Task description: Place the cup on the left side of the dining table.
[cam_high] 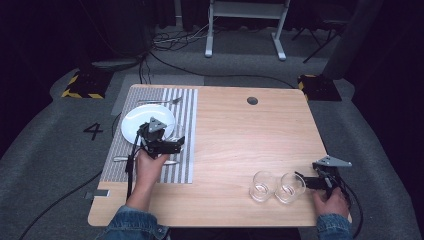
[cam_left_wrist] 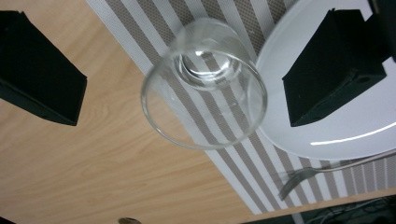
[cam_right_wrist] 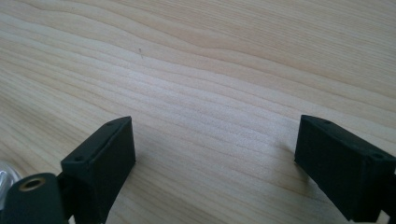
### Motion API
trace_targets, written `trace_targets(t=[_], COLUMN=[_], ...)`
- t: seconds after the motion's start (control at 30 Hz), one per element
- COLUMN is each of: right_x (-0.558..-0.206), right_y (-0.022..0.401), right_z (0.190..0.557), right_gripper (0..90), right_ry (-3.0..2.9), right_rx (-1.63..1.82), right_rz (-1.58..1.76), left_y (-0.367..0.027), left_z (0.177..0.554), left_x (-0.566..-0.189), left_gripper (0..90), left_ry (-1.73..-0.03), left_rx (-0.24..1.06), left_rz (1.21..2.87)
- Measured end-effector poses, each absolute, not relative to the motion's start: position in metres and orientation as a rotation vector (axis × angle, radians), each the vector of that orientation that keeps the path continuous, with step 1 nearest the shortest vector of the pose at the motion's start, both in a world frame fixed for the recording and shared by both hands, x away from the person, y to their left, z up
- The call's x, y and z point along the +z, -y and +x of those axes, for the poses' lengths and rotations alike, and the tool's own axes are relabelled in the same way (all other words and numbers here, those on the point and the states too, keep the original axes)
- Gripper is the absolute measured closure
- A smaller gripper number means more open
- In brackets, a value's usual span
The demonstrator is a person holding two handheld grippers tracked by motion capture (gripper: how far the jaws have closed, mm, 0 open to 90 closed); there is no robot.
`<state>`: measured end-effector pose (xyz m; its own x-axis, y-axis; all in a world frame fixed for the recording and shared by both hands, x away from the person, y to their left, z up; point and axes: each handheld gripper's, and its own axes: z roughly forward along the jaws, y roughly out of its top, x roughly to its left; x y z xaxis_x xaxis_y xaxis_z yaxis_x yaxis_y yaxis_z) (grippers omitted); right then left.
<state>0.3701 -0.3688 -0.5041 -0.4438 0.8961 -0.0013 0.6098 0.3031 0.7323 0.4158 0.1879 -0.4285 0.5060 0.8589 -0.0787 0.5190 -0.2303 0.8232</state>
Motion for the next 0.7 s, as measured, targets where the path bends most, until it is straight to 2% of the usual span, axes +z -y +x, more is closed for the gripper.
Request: trace_targets(t=[0.4,0.7], right_x=[-0.504,-0.504], right_y=[0.369,0.369], right_z=[0.370,0.370], right_gripper=[12.6,12.6], right_ry=[-2.165,-2.165], right_rx=[0.942,0.942], right_rz=[1.343,1.343], left_y=[-0.204,-0.223], left_z=[0.356,0.336], left_x=[-0.397,-0.402], left_gripper=[0.0,0.0], left_ry=[-1.025,-1.105], left_rx=[0.447,0.447], left_rz=[1.841,1.859])
